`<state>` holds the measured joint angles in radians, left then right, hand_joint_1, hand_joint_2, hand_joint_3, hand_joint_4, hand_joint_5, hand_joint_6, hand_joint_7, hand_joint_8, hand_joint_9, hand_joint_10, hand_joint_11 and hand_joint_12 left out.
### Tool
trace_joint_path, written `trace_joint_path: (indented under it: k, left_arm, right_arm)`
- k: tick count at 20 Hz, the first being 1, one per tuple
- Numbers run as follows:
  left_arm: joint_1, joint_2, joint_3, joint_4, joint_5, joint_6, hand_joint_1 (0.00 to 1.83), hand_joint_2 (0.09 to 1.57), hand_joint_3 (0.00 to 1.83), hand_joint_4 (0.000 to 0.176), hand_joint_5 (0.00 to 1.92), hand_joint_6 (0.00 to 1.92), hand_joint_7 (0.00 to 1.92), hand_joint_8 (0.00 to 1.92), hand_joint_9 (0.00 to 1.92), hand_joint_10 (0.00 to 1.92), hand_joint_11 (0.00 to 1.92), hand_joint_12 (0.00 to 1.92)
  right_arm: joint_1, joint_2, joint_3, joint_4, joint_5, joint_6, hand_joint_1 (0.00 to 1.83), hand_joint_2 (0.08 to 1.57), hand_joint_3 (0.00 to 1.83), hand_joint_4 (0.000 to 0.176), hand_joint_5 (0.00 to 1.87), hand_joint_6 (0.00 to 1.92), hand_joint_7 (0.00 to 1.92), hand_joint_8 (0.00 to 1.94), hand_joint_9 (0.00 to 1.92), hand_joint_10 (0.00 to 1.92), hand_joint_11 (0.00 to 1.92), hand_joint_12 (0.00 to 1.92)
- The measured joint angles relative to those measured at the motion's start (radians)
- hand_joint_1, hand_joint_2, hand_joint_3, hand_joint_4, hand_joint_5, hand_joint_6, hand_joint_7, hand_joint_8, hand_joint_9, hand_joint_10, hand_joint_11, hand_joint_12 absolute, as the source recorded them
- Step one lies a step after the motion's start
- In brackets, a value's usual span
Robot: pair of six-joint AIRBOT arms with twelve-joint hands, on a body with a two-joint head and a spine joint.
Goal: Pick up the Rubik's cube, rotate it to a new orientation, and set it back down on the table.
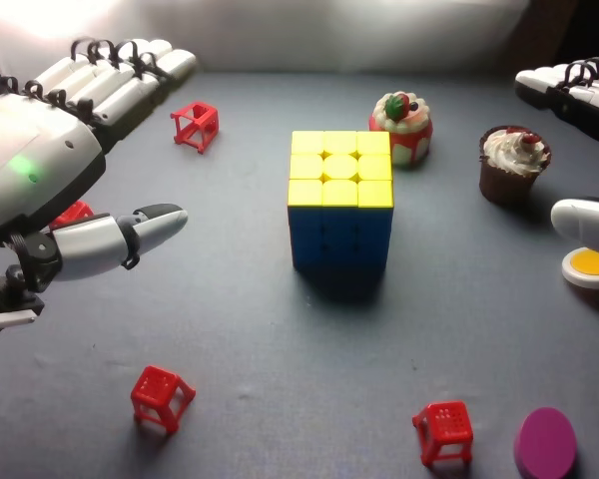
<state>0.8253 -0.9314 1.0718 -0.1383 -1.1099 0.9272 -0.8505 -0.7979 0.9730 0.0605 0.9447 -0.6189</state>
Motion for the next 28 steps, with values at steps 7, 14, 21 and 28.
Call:
trace_joint_path:
  k: [7,14,21,28]
  left_arm:
    - [-0.060,-0.018,0.012,0.024,0.067,-0.013,0.58,1.13,0.00,0.028,0.00,0.00,0.00,0.00,0.00,0.00,0.00,0.00]
    - [-0.231,-0.116,0.087,0.069,0.316,-0.039,0.59,0.97,0.00,0.046,0.00,0.00,0.00,0.00,0.00,0.00,0.00,0.76]
    - [-0.381,-0.213,0.183,0.077,0.547,-0.062,0.47,0.71,0.00,0.000,0.00,0.00,0.00,0.00,0.00,0.00,0.00,0.01]
    - [-0.418,-0.265,0.220,0.061,0.660,-0.011,0.75,0.72,0.00,0.000,0.00,0.00,0.00,0.00,0.00,0.00,0.00,0.00]
  right_arm:
    - [-0.008,0.000,0.000,0.026,0.002,0.000,0.35,1.32,0.01,0.000,0.00,0.00,0.00,0.00,0.00,0.00,0.00,0.00]
    - [-0.045,0.000,0.000,0.103,0.000,0.000,0.39,1.32,0.01,0.000,0.00,0.00,0.00,0.00,0.00,0.00,0.00,0.00]
    - [-0.059,-0.011,0.004,0.152,-0.001,0.000,0.42,1.32,0.00,0.000,0.00,0.00,0.00,0.00,0.00,0.00,0.00,0.00]
    - [-0.065,-0.028,0.013,0.164,0.000,0.000,0.40,1.33,0.00,0.000,0.00,0.00,0.00,0.00,0.00,0.00,0.00,0.00]
